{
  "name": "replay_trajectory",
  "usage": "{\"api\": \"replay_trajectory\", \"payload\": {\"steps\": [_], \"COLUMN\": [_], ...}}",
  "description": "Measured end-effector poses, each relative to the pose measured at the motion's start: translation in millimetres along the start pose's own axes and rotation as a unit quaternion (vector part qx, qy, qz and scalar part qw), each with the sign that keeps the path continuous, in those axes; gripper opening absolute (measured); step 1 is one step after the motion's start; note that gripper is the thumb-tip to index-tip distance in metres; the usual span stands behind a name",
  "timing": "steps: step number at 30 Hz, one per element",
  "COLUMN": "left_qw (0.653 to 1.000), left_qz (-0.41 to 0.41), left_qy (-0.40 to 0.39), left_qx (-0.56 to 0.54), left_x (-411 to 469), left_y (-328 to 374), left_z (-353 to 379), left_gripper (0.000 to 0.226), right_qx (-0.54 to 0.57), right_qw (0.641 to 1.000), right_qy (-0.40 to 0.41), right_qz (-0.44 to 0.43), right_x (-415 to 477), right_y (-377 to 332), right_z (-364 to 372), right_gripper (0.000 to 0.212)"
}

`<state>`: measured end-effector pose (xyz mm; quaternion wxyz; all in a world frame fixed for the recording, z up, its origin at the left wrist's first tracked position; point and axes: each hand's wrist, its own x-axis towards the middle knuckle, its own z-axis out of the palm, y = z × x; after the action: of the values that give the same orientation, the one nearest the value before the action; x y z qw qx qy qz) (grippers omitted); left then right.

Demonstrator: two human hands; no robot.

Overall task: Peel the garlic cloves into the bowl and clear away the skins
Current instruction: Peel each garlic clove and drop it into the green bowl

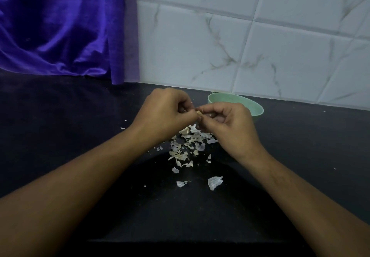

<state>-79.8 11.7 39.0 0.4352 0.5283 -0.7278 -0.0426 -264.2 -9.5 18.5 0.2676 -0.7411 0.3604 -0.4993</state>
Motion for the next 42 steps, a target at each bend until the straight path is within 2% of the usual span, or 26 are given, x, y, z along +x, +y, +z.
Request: {"api": "replay_trajectory", "payload": {"steps": [4,7,9,14,16,18,20,24,30,42], "left_qw": [0.994,0.991,0.99,0.988,0.981,0.967,0.96,0.969,0.963,0.981], "left_qz": [-0.067,-0.098,-0.107,-0.083,-0.09,-0.115,-0.119,-0.093,-0.095,-0.06], "left_qy": [-0.016,-0.035,-0.045,-0.041,-0.053,-0.074,-0.083,-0.076,-0.097,-0.093], "left_qx": [-0.083,-0.082,-0.085,-0.127,-0.161,-0.214,-0.24,-0.217,-0.232,-0.162], "left_x": [1,1,2,3,2,3,4,5,7,5], "left_y": [0,-6,-9,-7,-7,-8,-8,-8,-14,-13], "left_z": [0,1,1,-3,-4,-4,-4,-4,-5,-3], "left_gripper": [0.012,0.013,0.016,0.033,0.027,0.011,0.007,0.023,0.018,0.017], "right_qx": [0.083,0.179,0.203,0.161,0.15,0.14,0.125,0.099,0.082,0.051], "right_qw": [0.996,0.983,0.979,0.986,0.987,0.988,0.991,0.994,0.996,0.998], "right_qy": [0.007,0.026,0.02,-0.006,-0.007,-0.003,-0.01,-0.03,-0.018,-0.02], "right_qz": [0.007,0.014,0.028,0.047,0.054,0.058,0.054,0.029,0.016,0.02], "right_x": [3,5,6,4,4,4,4,3,4,3], "right_y": [0,-4,-4,-2,-2,-1,0,0,1,0], "right_z": [1,-1,-3,0,1,0,-1,-2,-4,-6], "right_gripper": [0.014,0.017,0.019,0.021,0.021,0.021,0.021,0.02,0.015,0.017]}}
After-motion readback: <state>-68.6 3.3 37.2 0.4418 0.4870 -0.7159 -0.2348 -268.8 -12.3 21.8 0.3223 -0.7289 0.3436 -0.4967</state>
